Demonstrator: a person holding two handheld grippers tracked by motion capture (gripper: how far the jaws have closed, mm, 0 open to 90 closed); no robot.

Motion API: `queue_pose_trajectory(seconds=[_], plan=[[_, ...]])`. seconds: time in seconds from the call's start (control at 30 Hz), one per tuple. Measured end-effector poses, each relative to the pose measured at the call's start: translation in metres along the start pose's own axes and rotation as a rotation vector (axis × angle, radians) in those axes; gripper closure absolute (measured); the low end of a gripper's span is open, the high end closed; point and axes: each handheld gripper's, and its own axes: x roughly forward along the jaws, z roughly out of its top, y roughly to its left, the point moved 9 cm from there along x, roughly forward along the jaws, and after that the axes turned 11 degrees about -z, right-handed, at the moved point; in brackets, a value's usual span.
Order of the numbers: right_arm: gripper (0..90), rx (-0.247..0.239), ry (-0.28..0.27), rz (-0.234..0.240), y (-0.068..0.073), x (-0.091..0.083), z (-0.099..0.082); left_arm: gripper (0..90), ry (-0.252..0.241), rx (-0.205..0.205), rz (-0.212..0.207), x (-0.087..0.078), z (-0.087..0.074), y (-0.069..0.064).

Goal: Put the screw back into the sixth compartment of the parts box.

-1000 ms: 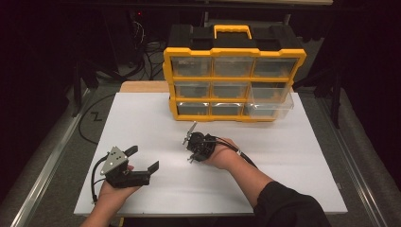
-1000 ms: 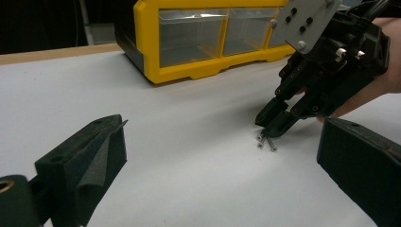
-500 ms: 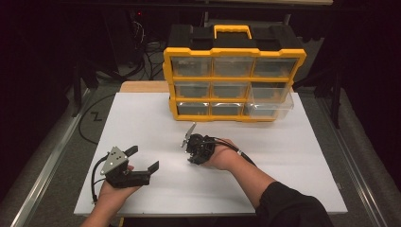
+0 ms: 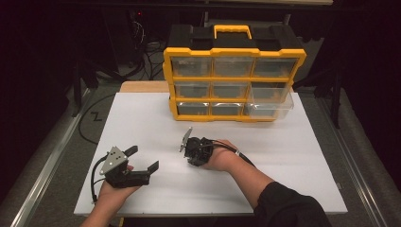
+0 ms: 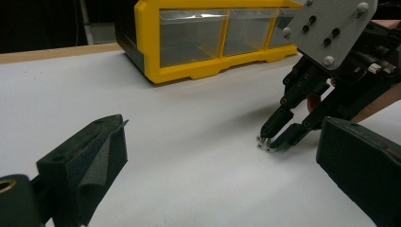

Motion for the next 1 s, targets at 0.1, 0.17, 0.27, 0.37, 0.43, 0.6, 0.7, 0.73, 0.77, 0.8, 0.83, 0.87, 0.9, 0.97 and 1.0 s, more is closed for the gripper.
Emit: queue_pose_trajectory(seconds=[0.1, 0.17, 0.27, 0.37, 0.43, 0.6, 0.7, 0.73, 0.77, 0.8, 0.83, 0.87, 0.9, 0.97, 1.0], plan=[[79.0, -0.015, -0.003, 0.005, 0.0013, -0.0008, 0.0007, 3.3, 0.001, 0.000, 0.000, 0.0000, 0.0000, 0.0000], [75.9, -0.005, -0.013, -0.006, 0.0001, -0.0023, 0.0026, 3.4, 0.000, 0.001, -0.001, 0.0001, 0.0000, -0.0002], [75.0, -0.004, -0.016, -0.013, -0.0022, -0.0032, 0.0044, 3.4, 0.000, 0.000, -0.001, 0.0000, 0.0000, -0.0002], [75.1, -0.010, -0.013, -0.007, -0.0002, 0.0005, 0.0039, 3.6, 0.001, -0.001, -0.001, -0.0002, -0.0001, 0.0000], [75.5, -0.006, -0.013, -0.014, 0.0002, 0.0011, 0.0044, 3.6, 0.001, -0.002, 0.000, -0.0003, 0.0000, 0.0001], [83.2, 0.003, 0.007, 0.009, 0.0009, -0.0003, 0.0019, 3.6, -0.001, -0.002, -0.001, -0.0005, 0.0001, 0.0000], [84.4, -0.009, 0.020, 0.020, 0.0030, -0.0013, -0.0006, 3.7, -0.001, -0.002, -0.001, -0.0007, 0.0002, 0.0001], [84.4, -0.004, 0.013, 0.019, 0.0027, -0.0022, 0.0002, 3.7, -0.001, -0.003, -0.001, -0.0006, 0.0001, 0.0001], [84.4, -0.006, 0.002, 0.015, 0.0012, -0.0032, 0.0013, 3.7, 0.000, -0.003, -0.001, -0.0005, 0.0000, 0.0000], [83.8, 0.005, -0.009, 0.008, 0.0003, -0.0042, 0.0025, 3.7, 0.000, -0.002, -0.002, -0.0004, 0.0000, -0.0002], [83.3, 0.004, -0.020, 0.000, -0.0018, -0.0049, 0.0038, 3.7, 0.000, -0.003, -0.002, -0.0004, 0.0000, -0.0003], [82.2, 0.012, -0.020, -0.004, -0.0024, -0.0057, 0.0043, 3.7, 0.000, -0.002, -0.002, -0.0003, 0.0000, -0.0004], [80.7, 0.010, -0.029, -0.008, -0.0029, -0.0051, 0.0050, 3.7, 0.001, -0.002, -0.002, -0.0003, -0.0001, -0.0003], [75.8, 0.013, -0.024, -0.006, -0.0023, -0.0036, 0.0047, 3.7, 0.000, -0.003, -0.002, -0.0004, 0.0000, 0.0000], [74.1, 0.004, -0.030, -0.007, -0.0028, -0.0019, 0.0053, 3.7, 0.000, -0.004, -0.001, -0.0005, -0.0001, 0.0001]])
